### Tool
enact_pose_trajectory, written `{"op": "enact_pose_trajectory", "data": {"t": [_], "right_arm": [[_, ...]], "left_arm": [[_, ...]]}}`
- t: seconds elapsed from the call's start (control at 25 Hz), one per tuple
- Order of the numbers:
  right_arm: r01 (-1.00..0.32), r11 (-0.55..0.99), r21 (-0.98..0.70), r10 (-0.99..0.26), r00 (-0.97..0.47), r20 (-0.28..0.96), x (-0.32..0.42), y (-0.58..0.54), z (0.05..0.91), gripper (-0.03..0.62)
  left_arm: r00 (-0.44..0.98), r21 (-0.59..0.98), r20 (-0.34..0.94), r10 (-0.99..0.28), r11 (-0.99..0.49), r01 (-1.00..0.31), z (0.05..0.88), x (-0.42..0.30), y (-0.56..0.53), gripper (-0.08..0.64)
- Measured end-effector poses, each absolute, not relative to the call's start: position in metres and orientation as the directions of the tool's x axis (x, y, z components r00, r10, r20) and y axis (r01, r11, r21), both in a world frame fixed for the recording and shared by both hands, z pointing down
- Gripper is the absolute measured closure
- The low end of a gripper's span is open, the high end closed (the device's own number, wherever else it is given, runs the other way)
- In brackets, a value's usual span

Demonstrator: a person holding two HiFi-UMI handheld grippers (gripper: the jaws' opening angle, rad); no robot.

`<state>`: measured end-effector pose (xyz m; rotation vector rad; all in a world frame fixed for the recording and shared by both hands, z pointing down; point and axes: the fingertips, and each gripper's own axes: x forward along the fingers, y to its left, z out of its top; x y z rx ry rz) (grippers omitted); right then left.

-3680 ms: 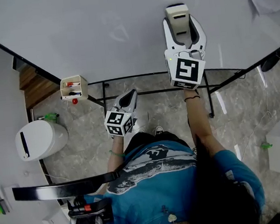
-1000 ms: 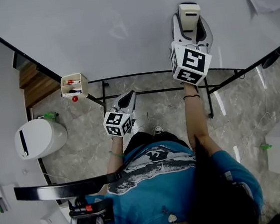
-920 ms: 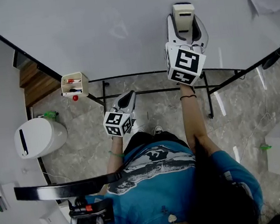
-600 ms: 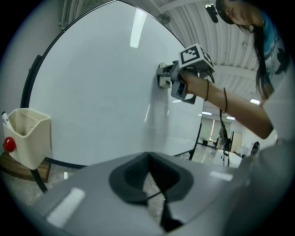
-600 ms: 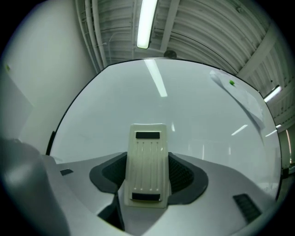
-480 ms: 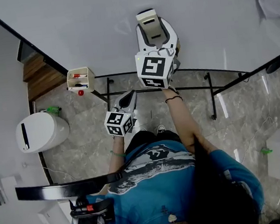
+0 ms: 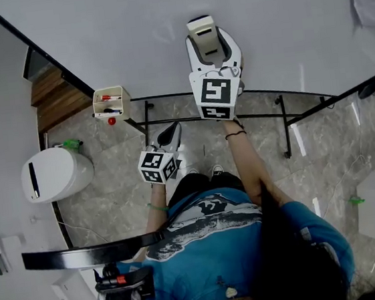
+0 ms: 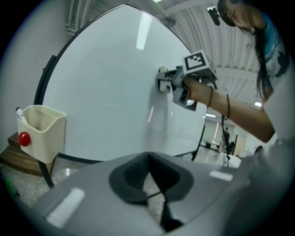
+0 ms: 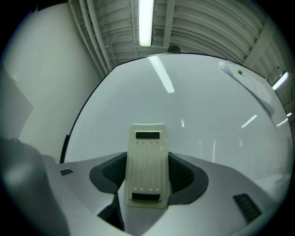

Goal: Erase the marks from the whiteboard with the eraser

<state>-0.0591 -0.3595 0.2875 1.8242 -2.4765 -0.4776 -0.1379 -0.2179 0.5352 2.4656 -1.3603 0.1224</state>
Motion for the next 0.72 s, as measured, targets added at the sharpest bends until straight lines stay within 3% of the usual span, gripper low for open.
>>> {"op": "enact_pose_trajectory", "data": {"t": [0.28, 0.72], "right_arm": [[-0.911, 0.373, 0.175, -0.926, -0.377, 0.011, -0.061, -0.341, 0.362, 0.330], [-0.915, 0.396, 0.077, -0.896, -0.366, 0.251, -0.036, -0.304, 0.473, 0.330]], "left_arm": [[0.595, 0.254, 0.244, -0.766, -0.542, -0.801, 0.546, -0.133, -0.219, 0.558], [0.660, 0.250, 0.294, -0.692, -0.611, -0.751, 0.565, -0.121, -0.216, 0.558]]}}
